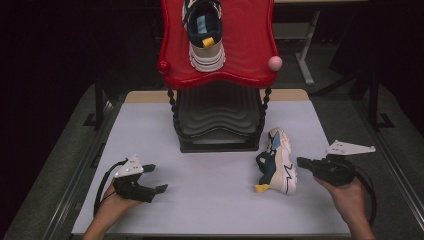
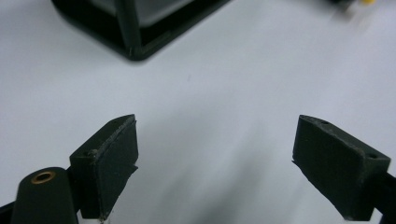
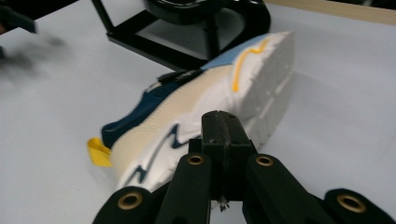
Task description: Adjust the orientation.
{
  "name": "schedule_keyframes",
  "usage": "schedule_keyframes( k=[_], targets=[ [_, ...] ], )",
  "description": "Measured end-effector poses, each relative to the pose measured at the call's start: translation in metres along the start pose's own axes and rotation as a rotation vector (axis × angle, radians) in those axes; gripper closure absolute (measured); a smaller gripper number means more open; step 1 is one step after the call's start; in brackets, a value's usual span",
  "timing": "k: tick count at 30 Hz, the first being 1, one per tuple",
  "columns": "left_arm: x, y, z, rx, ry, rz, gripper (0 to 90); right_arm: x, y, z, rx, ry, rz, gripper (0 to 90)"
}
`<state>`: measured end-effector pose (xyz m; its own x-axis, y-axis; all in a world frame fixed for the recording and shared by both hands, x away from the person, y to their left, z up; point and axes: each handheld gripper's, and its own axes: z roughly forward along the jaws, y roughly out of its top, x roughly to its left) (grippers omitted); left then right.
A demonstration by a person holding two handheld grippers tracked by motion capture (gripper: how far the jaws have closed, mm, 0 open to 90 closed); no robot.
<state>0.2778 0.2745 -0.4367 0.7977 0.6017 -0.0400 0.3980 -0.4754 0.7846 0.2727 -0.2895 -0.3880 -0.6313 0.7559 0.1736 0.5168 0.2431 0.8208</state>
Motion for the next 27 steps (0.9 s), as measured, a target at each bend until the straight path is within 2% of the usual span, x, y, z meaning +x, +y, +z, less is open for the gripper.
schedule_keyframes(
  k=[6, 8, 11, 19, 27],
  targets=[
    [0.007, -0.010, 0.007, 0.045, 0.022, -0.010, 13.6, 0.009, 0.003, 0.005, 0.007, 0.041, -0.022, 89.5],
    [0.007, -0.011, 0.009, 0.058, 0.029, 0.001, 13.5, 0.013, 0.004, 0.008, 0.018, 0.053, -0.038, 89.5],
    [0.003, -0.011, 0.013, 0.099, 0.073, 0.020, 13.6, 0.016, 0.003, 0.012, 0.043, 0.039, -0.054, 89.5],
    [0.005, -0.011, 0.014, 0.103, 0.067, 0.010, 13.4, 0.015, 0.002, 0.010, 0.048, 0.022, -0.067, 89.7],
    [0.005, -0.011, 0.014, 0.103, 0.068, 0.006, 13.7, 0.009, -0.001, 0.002, 0.039, -0.005, -0.046, 89.8]
  ],
)
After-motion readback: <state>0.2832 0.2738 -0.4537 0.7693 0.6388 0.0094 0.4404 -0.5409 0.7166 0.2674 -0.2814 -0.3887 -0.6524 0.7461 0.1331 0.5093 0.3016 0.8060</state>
